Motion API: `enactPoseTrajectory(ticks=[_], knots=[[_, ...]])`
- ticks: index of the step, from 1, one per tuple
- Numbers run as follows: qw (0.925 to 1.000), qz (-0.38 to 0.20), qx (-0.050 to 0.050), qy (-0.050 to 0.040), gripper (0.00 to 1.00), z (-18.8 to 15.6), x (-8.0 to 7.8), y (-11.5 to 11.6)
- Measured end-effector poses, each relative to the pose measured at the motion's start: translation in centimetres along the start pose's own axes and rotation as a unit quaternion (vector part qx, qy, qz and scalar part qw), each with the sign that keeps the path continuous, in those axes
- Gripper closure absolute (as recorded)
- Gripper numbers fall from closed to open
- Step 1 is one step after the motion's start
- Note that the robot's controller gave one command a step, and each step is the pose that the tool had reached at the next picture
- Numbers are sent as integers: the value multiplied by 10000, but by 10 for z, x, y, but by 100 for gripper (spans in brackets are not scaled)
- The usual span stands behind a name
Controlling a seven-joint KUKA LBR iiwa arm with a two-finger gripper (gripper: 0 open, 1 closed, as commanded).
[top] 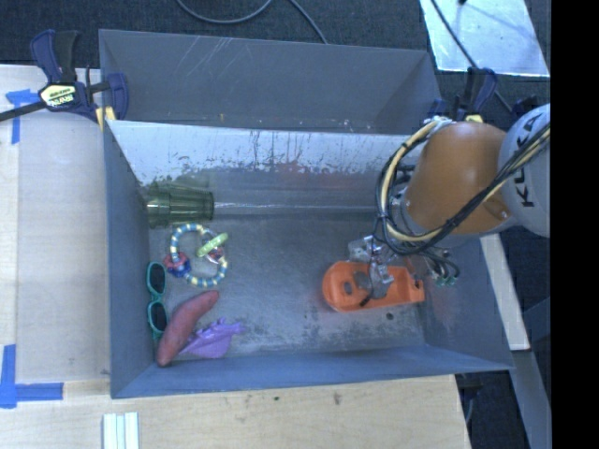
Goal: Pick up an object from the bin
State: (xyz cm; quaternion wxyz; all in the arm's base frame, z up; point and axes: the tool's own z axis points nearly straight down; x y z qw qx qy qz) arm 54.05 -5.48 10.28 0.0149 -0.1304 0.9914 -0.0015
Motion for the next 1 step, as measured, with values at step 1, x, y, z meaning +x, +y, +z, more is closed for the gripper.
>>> enactPoseTrajectory(ticks=[1], knots=[[9997, 223, -7, 35, 100, -175, 8, 67]])
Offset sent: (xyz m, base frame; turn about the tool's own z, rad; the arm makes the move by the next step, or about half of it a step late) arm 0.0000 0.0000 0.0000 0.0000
